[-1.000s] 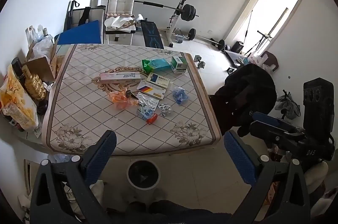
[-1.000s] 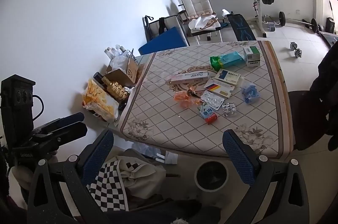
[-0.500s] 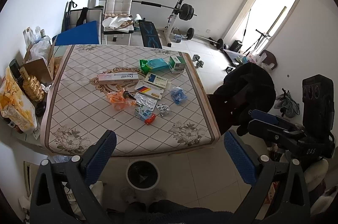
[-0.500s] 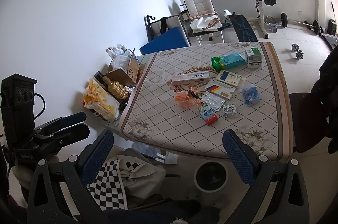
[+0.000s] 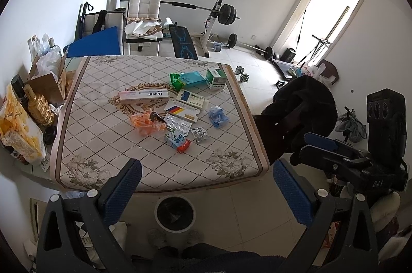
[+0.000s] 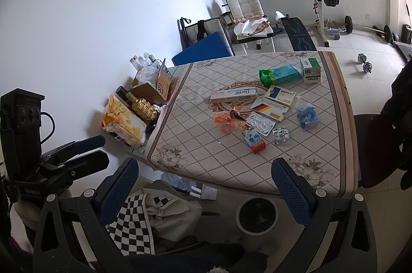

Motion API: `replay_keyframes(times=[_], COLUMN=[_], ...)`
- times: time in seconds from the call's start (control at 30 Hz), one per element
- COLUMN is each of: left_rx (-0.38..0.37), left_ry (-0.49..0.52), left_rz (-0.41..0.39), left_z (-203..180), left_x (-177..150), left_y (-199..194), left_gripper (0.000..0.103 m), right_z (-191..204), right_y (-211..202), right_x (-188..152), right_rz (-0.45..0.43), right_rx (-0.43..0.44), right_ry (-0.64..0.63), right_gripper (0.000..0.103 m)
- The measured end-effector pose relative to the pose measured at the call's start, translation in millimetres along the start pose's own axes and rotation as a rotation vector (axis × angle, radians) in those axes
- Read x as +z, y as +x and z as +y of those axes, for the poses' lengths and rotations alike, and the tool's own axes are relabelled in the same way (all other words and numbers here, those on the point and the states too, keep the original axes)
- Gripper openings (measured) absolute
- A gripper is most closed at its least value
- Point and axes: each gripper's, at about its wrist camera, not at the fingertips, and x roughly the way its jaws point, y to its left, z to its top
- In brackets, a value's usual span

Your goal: Collect trash

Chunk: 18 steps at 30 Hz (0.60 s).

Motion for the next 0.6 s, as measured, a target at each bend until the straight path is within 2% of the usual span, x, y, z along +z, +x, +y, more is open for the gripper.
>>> replay_keyframes(times=[0.6], left_rx=[0.001], left_ry=[0.004], left_rz=[0.0], left_z=[-1.3], left_x=[3.7], left_y=[1.9], left_gripper=[0.103], right_z=[-2.9], right_y=[4.0], right_x=[4.1], right_rz=[0.002], right_rx=[0.009], right_ry=[-0.01], right_gripper=[0.103])
